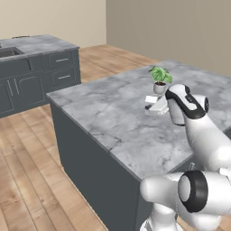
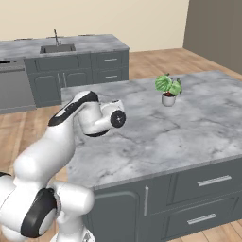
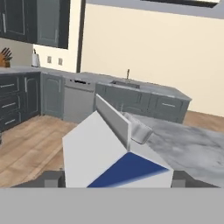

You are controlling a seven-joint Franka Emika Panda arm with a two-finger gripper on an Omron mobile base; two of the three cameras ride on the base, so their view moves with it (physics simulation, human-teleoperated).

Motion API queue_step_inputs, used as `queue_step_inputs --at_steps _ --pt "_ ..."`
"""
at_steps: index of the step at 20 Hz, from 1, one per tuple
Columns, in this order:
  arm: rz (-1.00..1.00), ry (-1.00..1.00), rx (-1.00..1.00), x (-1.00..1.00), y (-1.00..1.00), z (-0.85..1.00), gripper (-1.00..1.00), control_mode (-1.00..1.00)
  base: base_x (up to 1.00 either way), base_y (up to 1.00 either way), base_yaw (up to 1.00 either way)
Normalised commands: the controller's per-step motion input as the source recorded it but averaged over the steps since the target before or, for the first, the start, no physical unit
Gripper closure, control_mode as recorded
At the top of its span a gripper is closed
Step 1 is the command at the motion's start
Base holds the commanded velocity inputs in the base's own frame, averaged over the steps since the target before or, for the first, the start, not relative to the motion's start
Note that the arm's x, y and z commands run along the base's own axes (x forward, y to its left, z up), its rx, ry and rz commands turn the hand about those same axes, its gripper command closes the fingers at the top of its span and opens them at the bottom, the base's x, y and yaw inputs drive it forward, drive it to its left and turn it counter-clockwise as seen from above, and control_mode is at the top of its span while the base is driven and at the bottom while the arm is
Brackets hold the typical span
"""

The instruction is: Pick the water bottle, milk, bottled water from the counter and place them in the open cabinet.

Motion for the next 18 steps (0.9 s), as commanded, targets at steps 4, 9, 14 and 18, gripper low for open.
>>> queue_step_inputs --at_steps 4,9,14,18 --pt "-0.04 -0.03 -0.07 -0.37 -0.14 0.63 1.00 -1.00 0.00 0.00 0.00" --pt "0.00 -0.05 -0.01 -0.43 -0.26 0.56 1.00 -1.00 0.00 0.00 0.00" --pt "0.00 -0.04 0.00 -0.41 -0.21 0.46 1.00 -1.00 0.00 0.00 0.00" --pt "0.00 0.00 0.00 -0.05 0.00 0.03 1.00 -1.00 0.00 0.00 0.00"
